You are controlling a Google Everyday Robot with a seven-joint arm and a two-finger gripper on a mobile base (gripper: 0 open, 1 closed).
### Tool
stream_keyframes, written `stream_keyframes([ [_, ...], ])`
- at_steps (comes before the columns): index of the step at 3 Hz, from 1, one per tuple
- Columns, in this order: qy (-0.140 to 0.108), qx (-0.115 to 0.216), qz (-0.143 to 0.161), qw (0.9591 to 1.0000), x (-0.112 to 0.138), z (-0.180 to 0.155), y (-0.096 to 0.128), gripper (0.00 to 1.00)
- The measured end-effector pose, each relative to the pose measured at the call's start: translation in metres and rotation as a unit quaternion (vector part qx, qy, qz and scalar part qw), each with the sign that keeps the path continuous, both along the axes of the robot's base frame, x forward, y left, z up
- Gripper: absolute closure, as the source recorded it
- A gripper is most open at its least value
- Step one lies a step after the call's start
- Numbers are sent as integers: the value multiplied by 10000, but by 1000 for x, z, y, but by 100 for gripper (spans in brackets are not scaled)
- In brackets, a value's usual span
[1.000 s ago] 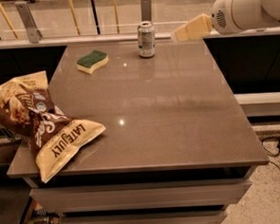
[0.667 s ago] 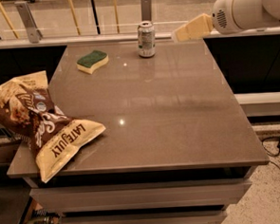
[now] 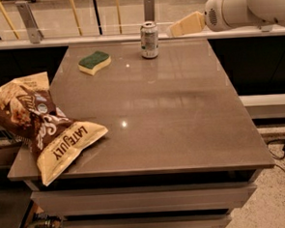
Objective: Pick 7up can
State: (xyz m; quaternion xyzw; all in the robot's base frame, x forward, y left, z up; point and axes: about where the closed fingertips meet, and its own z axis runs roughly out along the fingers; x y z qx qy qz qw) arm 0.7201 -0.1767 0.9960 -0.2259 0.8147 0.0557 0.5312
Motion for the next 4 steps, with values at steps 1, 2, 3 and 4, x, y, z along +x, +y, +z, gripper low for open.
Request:
stream_keyframes([
  [1, 35, 205, 60, 9998, 28, -18, 11, 0],
  [2, 105, 442, 163, 9988, 51, -44, 29, 0],
  [3, 114, 659, 312, 9973, 68, -65, 49, 0],
  [4, 29, 850, 540, 9949, 83, -79, 72, 0],
])
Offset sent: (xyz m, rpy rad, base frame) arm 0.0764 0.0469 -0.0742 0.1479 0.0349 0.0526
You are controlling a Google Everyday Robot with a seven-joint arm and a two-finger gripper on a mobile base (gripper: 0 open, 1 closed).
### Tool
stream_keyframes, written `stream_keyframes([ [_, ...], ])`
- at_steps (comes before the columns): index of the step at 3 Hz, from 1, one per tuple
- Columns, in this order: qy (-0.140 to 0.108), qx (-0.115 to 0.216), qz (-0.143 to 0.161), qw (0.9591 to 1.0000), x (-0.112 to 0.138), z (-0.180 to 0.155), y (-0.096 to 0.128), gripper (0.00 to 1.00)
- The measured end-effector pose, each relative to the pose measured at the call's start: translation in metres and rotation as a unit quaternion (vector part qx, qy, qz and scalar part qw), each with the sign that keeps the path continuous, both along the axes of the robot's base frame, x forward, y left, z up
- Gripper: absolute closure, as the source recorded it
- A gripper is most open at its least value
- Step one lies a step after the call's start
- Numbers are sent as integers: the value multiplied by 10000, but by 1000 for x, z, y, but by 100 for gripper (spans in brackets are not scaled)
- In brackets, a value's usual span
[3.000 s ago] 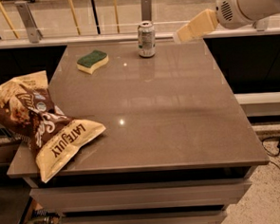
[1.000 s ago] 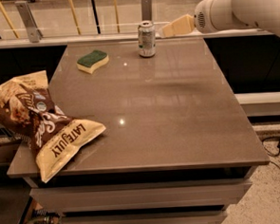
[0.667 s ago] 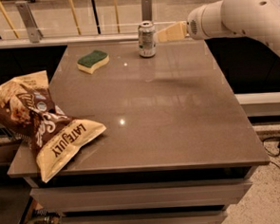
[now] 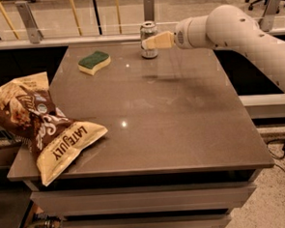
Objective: Pick 7up can
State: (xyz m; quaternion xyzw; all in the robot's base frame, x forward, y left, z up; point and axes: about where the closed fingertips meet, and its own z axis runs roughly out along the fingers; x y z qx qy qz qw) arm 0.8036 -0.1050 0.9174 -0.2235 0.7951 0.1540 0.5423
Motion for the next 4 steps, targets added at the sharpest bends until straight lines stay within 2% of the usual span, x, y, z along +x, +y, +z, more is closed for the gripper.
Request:
stream_keyframes([
  [2, -361, 173, 486, 9980, 20, -6, 35, 0],
  [4, -491, 358, 904, 9941, 50, -16, 52, 0],
])
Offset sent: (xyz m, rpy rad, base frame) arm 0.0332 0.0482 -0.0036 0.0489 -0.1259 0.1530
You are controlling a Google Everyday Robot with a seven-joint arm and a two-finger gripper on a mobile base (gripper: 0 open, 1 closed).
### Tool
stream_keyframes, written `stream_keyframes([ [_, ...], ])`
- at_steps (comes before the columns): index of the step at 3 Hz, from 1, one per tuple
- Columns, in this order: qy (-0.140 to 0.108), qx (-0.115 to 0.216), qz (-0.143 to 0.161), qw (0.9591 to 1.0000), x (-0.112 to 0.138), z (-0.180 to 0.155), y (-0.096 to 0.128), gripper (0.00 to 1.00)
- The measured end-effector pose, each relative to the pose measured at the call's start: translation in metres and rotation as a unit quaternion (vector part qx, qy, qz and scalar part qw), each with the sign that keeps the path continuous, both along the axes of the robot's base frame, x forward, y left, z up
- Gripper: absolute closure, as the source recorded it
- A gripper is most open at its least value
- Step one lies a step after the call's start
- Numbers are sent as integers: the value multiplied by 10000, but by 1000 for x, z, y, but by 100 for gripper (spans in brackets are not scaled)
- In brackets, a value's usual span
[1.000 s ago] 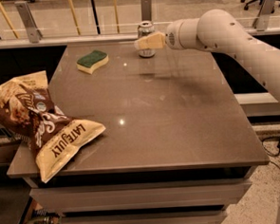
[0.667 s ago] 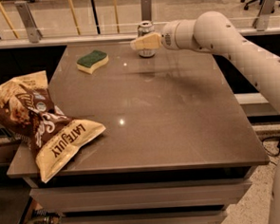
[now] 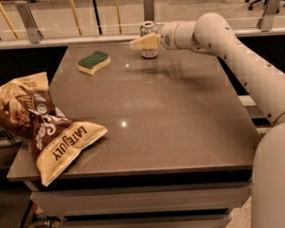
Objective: Pick 7up can
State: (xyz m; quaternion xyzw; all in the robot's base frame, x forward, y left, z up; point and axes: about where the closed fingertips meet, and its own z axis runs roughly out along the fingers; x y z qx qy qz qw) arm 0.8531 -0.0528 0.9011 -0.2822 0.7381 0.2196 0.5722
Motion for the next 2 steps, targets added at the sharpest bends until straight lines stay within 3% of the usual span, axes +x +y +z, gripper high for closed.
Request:
stream_keyframes([
  [2, 40, 52, 114, 9999, 14, -4, 5, 41],
])
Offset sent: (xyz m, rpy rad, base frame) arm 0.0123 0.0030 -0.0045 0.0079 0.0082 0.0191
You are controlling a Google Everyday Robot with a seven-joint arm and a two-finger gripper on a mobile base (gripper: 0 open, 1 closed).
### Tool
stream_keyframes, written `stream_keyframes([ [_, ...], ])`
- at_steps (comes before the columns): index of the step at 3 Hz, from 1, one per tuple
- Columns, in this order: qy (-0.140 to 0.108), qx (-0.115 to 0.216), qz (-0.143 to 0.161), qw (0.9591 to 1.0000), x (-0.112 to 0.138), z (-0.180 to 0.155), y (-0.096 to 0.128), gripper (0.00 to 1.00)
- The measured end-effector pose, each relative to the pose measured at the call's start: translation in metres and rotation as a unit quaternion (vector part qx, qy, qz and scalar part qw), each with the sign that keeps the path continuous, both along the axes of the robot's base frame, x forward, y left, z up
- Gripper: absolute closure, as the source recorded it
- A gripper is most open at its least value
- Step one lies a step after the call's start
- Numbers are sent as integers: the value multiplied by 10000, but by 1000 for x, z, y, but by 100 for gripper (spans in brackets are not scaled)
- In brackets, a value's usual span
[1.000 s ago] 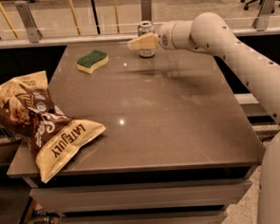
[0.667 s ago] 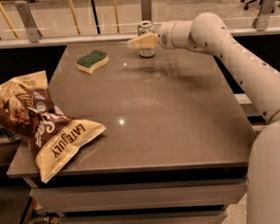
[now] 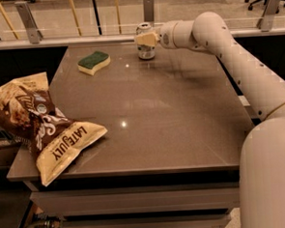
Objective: Pick 7up can
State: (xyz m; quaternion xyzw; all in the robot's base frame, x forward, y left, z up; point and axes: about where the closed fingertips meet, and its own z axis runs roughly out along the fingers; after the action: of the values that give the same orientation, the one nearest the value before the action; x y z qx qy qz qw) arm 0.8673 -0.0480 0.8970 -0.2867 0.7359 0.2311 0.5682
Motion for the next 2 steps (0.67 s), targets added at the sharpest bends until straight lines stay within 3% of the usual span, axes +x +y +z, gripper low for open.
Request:
stream_keyframes([
  [2, 20, 4, 40, 10000, 0, -3, 6, 87],
])
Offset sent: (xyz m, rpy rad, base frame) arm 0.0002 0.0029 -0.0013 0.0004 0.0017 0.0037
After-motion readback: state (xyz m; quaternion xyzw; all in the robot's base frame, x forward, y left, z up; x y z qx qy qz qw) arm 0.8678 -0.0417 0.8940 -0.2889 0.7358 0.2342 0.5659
